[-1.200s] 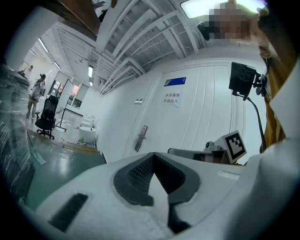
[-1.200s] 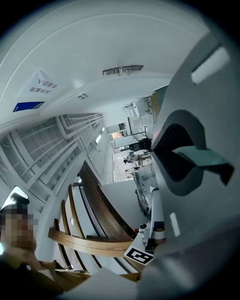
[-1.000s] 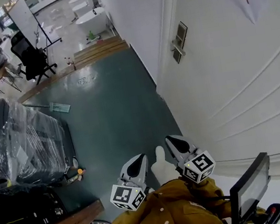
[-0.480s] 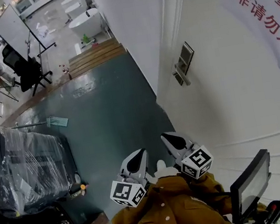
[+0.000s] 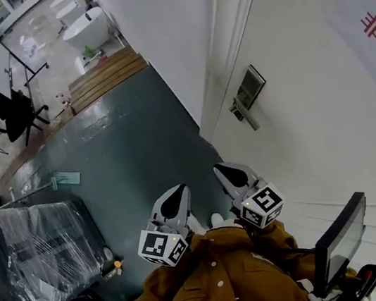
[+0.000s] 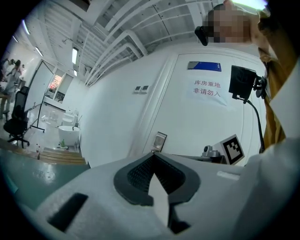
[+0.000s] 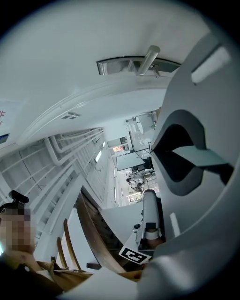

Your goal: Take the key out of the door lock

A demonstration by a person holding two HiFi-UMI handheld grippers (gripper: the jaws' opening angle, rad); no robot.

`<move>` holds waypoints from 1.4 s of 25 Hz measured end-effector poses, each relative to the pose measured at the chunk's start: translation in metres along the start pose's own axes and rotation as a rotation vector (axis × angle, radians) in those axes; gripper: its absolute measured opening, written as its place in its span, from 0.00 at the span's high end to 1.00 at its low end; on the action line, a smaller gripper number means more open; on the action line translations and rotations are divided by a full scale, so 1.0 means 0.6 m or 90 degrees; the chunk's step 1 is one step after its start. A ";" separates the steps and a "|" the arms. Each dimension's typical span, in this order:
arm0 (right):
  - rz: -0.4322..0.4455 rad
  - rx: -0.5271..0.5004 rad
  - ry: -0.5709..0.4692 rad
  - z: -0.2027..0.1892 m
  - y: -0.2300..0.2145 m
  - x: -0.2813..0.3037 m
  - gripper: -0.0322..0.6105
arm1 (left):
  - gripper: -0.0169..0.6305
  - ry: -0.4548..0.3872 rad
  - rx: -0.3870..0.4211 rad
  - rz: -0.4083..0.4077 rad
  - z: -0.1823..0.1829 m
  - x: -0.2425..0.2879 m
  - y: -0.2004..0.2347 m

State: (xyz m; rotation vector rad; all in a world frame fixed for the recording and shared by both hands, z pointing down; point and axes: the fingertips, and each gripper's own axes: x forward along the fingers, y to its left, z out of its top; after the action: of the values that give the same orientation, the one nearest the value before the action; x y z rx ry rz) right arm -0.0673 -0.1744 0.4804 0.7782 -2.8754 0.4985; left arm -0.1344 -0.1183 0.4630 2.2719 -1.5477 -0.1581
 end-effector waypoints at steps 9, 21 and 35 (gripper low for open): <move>-0.108 -0.009 -0.005 0.052 -0.096 0.102 0.94 | 0.98 0.026 0.005 -0.064 0.054 0.057 0.104; -0.122 0.205 -0.148 0.009 -0.200 0.154 0.94 | 0.98 0.033 0.005 -0.093 0.056 0.150 0.116; -0.134 0.622 -0.403 -0.075 -0.374 0.139 0.86 | 0.98 0.065 0.008 -0.127 0.054 0.174 0.107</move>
State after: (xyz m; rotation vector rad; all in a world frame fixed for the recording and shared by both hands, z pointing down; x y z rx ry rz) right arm -0.0235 -0.3803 0.6026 1.5629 -2.8656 1.9964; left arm -0.1602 -0.2426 0.4700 2.4012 -1.2747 -0.0851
